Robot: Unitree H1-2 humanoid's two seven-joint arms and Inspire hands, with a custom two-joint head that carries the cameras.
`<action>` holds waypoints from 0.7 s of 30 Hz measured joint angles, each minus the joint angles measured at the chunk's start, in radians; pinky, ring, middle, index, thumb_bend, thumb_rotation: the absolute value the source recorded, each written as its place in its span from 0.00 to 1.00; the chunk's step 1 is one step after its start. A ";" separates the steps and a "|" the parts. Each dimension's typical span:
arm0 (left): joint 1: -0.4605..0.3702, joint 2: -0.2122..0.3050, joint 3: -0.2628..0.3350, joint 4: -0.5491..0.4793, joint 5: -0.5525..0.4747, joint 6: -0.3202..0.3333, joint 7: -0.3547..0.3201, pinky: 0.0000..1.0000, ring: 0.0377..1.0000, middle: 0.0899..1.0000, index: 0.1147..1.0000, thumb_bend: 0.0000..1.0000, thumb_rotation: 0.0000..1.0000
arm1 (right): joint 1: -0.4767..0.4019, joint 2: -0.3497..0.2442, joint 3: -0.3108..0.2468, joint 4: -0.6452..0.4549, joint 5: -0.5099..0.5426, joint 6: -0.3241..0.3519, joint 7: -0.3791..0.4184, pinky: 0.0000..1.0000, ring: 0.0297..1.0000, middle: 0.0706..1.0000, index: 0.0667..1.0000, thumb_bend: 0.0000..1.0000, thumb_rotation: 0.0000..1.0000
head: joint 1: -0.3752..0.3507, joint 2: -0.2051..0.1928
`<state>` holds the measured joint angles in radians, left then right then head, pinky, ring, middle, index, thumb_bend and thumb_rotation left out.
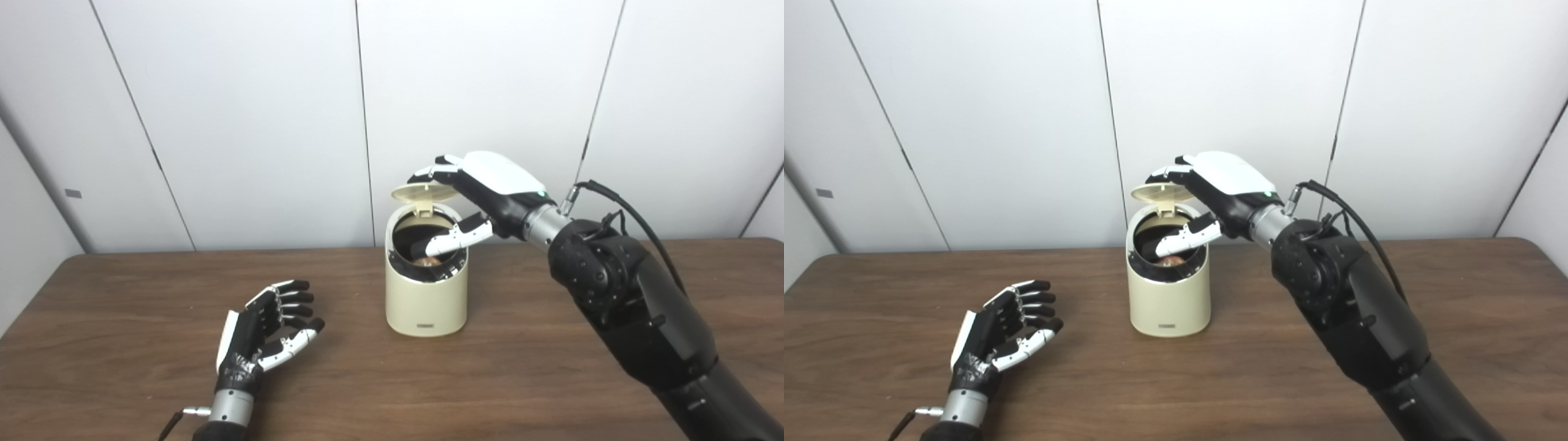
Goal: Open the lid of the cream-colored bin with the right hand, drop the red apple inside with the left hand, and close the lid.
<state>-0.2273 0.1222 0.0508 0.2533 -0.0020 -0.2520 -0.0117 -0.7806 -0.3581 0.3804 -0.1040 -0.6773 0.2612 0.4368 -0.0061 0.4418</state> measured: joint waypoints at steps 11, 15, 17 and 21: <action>0.000 0.000 0.000 -0.003 0.006 0.013 0.004 0.52 0.57 0.62 0.66 0.56 0.00 | 0.011 -0.011 -0.001 -0.016 -0.035 -0.057 0.000 0.86 0.94 0.77 0.76 0.70 0.60 | 0.005 0.014; 0.000 0.000 0.000 -0.003 0.010 0.015 0.005 0.52 0.57 0.62 0.66 0.57 0.00 | 0.019 -0.016 -0.001 -0.019 -0.044 -0.079 0.000 0.89 0.93 0.77 0.75 0.71 0.61 | 0.005 0.014; 0.000 0.000 0.000 -0.003 0.010 0.015 0.005 0.52 0.57 0.62 0.66 0.57 0.00 | 0.027 -0.020 -0.001 -0.020 -0.051 -0.096 0.000 0.91 0.93 0.76 0.75 0.71 0.62 | 0.005 0.020; 0.001 0.000 0.000 -0.004 0.013 0.017 0.006 0.51 0.57 0.61 0.66 0.57 0.00 | 0.038 -0.028 -0.001 -0.020 -0.056 -0.124 0.000 0.94 0.92 0.75 0.74 0.72 0.62 | 0.006 0.025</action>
<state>-0.2263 0.1225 0.0512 0.2489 0.0115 -0.2351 -0.0062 -0.7426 -0.3859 0.3792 -0.1241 -0.7334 0.1376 0.4371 0.0000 0.4663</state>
